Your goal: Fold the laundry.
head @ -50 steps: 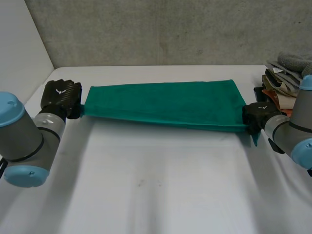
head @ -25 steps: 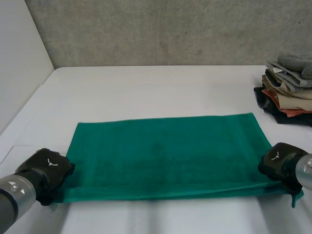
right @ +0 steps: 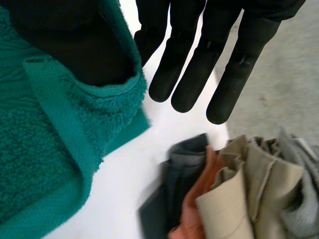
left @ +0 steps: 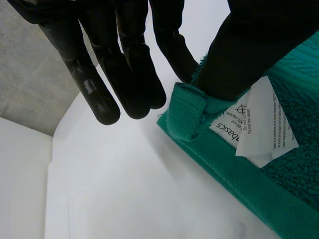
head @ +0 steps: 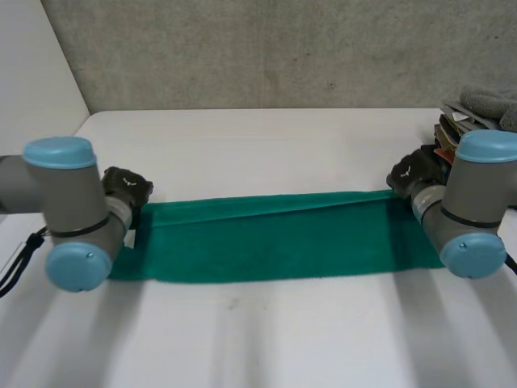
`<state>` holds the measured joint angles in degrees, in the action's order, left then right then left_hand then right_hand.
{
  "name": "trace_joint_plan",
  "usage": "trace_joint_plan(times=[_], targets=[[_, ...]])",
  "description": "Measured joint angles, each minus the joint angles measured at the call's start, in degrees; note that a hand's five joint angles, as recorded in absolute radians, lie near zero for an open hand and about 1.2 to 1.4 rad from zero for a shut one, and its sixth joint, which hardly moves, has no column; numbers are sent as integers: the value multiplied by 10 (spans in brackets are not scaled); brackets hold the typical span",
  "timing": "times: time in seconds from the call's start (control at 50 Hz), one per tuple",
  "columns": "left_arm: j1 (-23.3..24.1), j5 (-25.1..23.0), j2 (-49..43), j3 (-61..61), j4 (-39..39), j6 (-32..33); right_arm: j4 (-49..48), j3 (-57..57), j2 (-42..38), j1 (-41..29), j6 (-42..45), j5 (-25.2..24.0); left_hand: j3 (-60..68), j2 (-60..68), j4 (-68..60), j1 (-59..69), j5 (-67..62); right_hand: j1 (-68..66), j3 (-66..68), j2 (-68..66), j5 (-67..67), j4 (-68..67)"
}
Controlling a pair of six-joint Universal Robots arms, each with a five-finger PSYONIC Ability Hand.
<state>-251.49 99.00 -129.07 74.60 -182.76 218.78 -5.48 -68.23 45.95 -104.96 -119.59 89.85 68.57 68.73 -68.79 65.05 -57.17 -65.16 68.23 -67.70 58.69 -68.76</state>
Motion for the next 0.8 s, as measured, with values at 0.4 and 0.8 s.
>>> trace_joint_plan(times=[0.4, 0.8], targets=[[27, 20, -41, -106, -35, -5, -113, 91, -75, -7, -4, -28, -561, -568, 570, -543, 544, 522, -564, 557, -559, 565], [30, -35, 167, 71, -44, -27, -4, -58, 159, 6, -194, -34, -561, -568, 570, -543, 544, 522, -564, 557, -559, 565]])
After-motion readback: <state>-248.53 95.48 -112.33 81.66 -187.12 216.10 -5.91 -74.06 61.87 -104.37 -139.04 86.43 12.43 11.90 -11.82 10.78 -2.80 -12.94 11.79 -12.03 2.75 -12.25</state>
